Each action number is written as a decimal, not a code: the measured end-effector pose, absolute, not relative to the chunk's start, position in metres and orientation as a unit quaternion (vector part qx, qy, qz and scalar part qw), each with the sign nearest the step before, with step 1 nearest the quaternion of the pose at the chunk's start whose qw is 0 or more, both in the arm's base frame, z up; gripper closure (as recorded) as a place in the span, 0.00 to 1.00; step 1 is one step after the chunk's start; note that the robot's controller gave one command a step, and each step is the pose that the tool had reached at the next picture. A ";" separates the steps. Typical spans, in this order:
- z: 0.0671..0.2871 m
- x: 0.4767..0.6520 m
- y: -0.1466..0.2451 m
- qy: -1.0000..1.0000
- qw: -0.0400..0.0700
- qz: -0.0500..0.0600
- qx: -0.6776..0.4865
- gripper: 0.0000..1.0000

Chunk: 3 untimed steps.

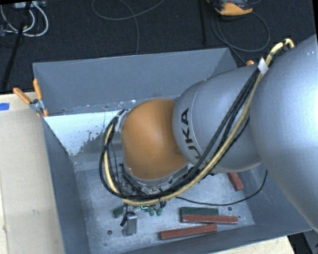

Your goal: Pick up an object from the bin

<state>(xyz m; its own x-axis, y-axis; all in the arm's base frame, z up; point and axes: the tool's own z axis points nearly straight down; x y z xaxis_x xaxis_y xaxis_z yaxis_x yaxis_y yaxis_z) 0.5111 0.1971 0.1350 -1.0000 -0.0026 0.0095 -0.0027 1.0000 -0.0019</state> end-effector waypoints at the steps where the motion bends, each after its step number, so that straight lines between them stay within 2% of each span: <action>1: 0.068 0.487 0.143 -0.992 0.002 0.001 -0.128 0.00; 2: 0.072 0.491 0.144 -0.991 -0.002 -0.001 -0.130 1.00; 3: 0.261 0.517 0.137 -0.996 -0.004 -0.002 -0.092 1.00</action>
Offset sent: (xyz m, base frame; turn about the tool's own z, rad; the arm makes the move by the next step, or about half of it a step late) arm -0.0224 -0.0526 -0.0650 0.2595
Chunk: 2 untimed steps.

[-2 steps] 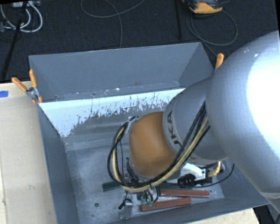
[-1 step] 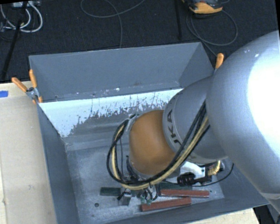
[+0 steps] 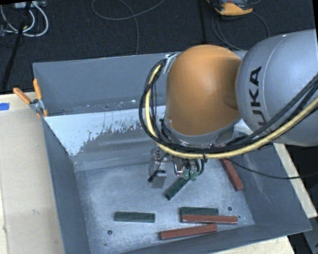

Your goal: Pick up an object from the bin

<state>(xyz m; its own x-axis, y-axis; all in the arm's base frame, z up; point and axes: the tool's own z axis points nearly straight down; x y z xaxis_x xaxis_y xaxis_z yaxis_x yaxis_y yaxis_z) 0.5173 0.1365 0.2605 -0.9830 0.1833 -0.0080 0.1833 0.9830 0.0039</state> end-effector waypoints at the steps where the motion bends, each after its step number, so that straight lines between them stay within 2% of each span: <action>1: 0.256 0.516 0.136 0.996 0.000 0.000 0.092 0.00; 2: 0.150 0.486 0.159 0.987 -0.005 -0.002 0.162 0.00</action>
Offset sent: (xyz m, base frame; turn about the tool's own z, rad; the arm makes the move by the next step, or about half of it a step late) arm 0.0000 0.0000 0.0000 0.0000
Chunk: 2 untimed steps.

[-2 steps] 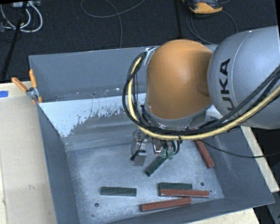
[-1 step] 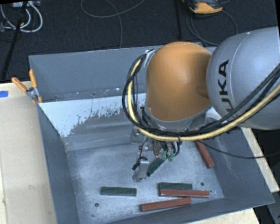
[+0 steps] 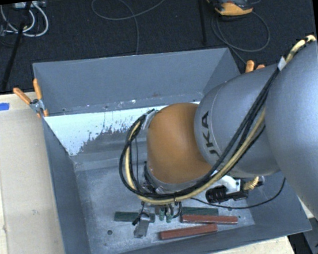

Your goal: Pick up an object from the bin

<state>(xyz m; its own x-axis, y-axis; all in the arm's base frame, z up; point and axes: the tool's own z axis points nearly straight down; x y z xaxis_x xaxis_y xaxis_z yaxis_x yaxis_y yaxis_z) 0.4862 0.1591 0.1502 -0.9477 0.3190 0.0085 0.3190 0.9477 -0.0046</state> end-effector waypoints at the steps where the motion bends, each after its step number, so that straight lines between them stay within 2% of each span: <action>1: 0.065 0.489 0.153 -0.990 0.005 0.002 -0.140 0.00; 2: 0.069 0.491 0.154 -0.990 0.002 0.001 -0.142 1.00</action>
Offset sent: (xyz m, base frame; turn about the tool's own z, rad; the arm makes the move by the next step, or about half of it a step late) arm 0.0049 -0.0048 -0.0802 -0.0447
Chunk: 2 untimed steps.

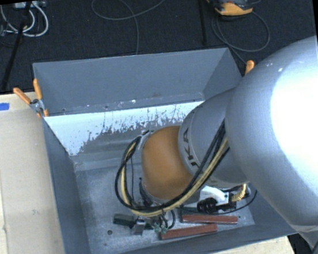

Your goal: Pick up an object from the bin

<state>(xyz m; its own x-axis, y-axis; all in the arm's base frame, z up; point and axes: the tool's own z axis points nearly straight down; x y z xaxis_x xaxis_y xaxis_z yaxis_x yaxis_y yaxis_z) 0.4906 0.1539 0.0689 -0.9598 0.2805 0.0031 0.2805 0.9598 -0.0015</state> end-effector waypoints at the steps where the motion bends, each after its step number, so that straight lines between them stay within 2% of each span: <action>1: 0.176 0.508 0.155 -0.989 -0.003 -0.001 -0.151 1.00; 2: 0.210 0.510 0.150 -0.988 -0.001 -0.001 -0.152 1.00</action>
Offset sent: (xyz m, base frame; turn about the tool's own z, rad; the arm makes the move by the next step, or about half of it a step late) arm 0.0149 0.0011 0.1039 0.0197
